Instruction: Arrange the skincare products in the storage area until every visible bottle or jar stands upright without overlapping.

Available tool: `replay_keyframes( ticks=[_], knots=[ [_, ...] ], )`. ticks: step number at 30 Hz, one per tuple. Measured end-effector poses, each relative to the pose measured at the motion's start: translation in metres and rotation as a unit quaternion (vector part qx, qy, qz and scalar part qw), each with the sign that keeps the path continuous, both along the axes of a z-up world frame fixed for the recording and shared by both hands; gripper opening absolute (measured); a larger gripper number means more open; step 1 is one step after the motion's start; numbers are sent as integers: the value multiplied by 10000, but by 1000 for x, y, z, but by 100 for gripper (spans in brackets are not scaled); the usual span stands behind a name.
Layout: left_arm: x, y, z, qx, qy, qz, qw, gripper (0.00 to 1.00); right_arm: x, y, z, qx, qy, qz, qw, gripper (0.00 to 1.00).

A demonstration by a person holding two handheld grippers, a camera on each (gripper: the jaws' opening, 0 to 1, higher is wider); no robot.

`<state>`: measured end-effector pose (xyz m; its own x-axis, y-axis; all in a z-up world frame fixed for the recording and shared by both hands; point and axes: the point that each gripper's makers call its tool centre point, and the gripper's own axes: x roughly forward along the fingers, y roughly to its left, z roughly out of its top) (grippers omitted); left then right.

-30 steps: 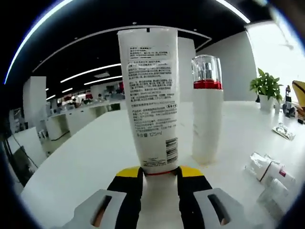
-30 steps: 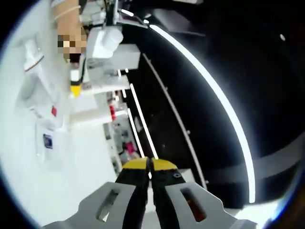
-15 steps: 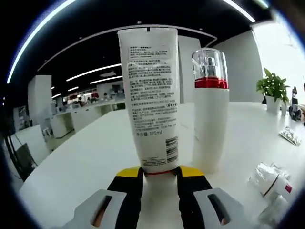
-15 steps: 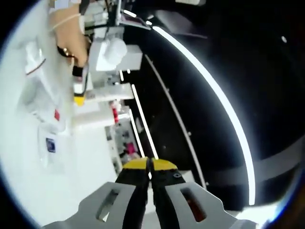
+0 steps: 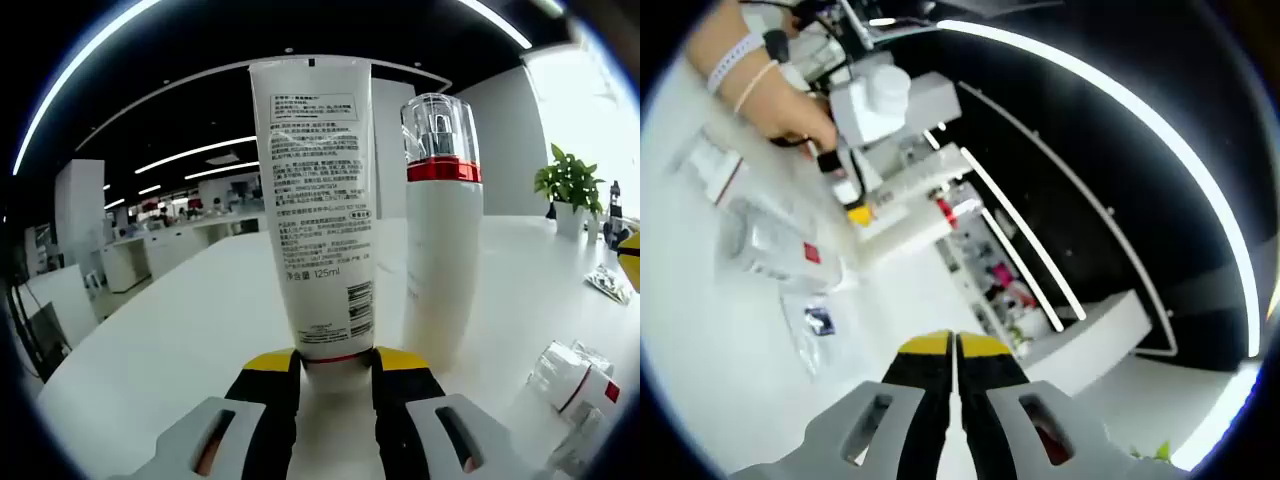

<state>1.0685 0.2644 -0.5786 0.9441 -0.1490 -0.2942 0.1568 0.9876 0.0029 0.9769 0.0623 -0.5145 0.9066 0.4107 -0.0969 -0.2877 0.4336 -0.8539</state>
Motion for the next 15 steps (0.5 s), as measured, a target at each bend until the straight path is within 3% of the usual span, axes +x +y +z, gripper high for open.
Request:
replay_keyframes(
  ticks=[4,6,7,9,10,14,15],
  knots=[
    [-1,0,0,-8,32,-3,10000,29,1,2,-8,655,559,13,9963,0],
    [-1,1,0,17,48,0,10000,29,-1,0,-15,1062,1047,-57,9888,0],
    [-1,1,0,-2,63,1,10000,29,-2,1,-21,1242,1374,-38,9827,0],
    [2,1,0,-13,49,-36,10000,29,-1,3,-25,1579,1706,32,9726,0],
    [3,0,0,-9,35,-64,10000,29,-3,5,-32,1751,2024,67,9635,0],
    [5,-1,-1,-39,38,-213,9998,28,-10,15,-46,2051,2749,323,9388,0],
    [6,-1,-1,-50,43,-227,9997,28,-10,16,-46,2095,2793,365,9363,0]
  ],
)
